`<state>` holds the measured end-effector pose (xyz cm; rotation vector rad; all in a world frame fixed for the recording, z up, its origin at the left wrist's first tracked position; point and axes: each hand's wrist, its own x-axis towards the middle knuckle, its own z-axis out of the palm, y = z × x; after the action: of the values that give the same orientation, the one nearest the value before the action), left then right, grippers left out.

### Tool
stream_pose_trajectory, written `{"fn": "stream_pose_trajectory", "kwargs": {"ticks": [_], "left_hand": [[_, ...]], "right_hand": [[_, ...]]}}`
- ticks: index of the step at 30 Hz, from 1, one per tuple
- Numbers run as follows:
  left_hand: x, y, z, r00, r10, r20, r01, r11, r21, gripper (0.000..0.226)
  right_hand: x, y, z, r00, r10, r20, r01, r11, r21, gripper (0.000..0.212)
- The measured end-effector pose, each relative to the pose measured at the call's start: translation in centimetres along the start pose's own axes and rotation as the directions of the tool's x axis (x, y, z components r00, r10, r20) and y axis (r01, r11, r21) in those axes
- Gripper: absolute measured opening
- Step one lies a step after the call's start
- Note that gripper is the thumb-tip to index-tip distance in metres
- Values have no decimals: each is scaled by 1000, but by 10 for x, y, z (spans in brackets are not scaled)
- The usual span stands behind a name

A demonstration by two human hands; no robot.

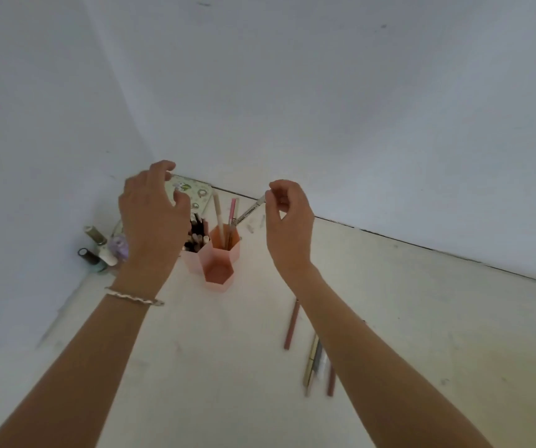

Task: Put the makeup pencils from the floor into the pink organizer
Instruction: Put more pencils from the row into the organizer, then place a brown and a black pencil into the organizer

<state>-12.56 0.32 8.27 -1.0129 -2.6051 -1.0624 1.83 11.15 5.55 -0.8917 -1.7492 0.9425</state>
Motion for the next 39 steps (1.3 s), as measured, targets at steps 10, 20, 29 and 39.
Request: {"fn": "stream_pose_trajectory", "kwargs": {"ticks": [10, 20, 29, 39], "left_hand": [[-59, 40, 15, 991, 119, 66, -108, 983, -148, 20], [-167, 71, 126, 646, -41, 762, -189, 959, 211, 28], [-156, 92, 136, 725, 26, 688, 23, 998, -62, 35], [-151, 130, 130, 768, 154, 622, 82, 939, -334, 75]], "right_hand": [[-15, 14, 0, 998, -40, 53, 46, 991, -122, 29], [-8, 49, -145, 942, 192, -275, -231, 966, -115, 35], [-64, 103, -238, 827, 453, -331, -554, 756, -349, 24], [-124, 132, -241, 653, 756, -45, -505, 390, -770, 19]]}}
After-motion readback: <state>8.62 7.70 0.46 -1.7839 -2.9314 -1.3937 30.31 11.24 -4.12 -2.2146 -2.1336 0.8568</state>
